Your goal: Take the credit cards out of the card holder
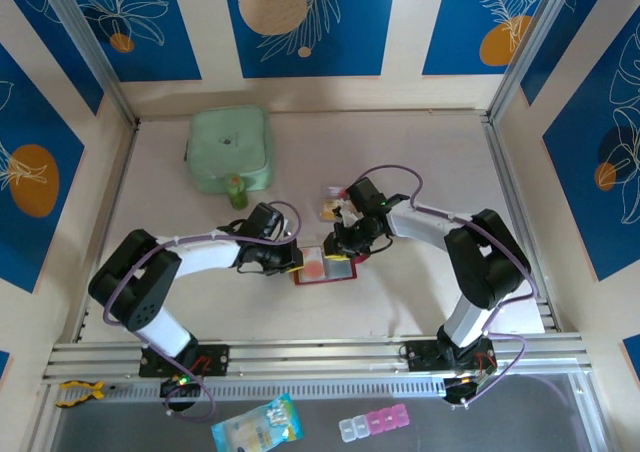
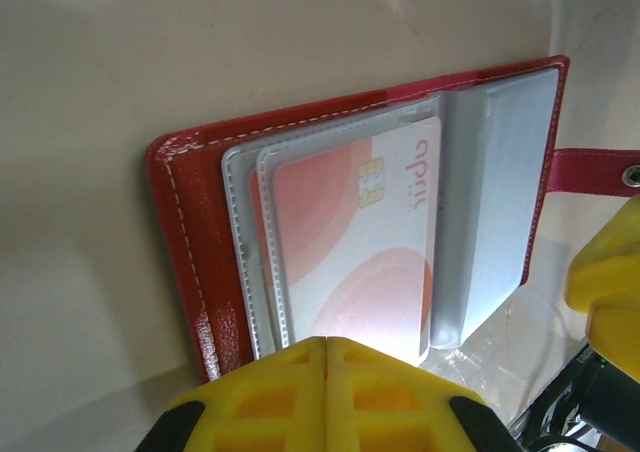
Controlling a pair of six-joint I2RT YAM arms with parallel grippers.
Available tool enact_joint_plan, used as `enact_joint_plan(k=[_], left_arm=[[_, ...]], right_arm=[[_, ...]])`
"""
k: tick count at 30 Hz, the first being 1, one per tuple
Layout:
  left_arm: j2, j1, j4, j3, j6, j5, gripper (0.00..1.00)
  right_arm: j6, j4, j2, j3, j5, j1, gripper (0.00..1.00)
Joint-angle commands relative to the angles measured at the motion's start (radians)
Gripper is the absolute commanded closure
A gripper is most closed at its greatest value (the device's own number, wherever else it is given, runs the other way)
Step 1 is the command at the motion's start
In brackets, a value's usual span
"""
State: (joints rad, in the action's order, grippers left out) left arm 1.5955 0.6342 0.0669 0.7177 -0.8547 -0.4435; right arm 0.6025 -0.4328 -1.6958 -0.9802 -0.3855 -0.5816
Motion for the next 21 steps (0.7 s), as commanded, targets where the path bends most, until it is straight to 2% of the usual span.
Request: enact_joint_plan(k=[1,15,21], left_arm=[[0.021,-0.013,0.007,-0.008,0.032,0.001,0.94],[0.030,-0.022,0.036,-0.007,0.049,0.010,0.95],[0.003,-0.025,0.042,-0.003,0.048,0.005,0.92]], right_arm=[[-0.009,-0.023,-0.021,-0.029,-0.031,-0.011,0.78],[-0.024,-0.020,-0.094,-0.067,-0.040,-0.033,0.76],[-0.025,-0.009,-0.125,-0.080,-0.049,-0.041,0.76]])
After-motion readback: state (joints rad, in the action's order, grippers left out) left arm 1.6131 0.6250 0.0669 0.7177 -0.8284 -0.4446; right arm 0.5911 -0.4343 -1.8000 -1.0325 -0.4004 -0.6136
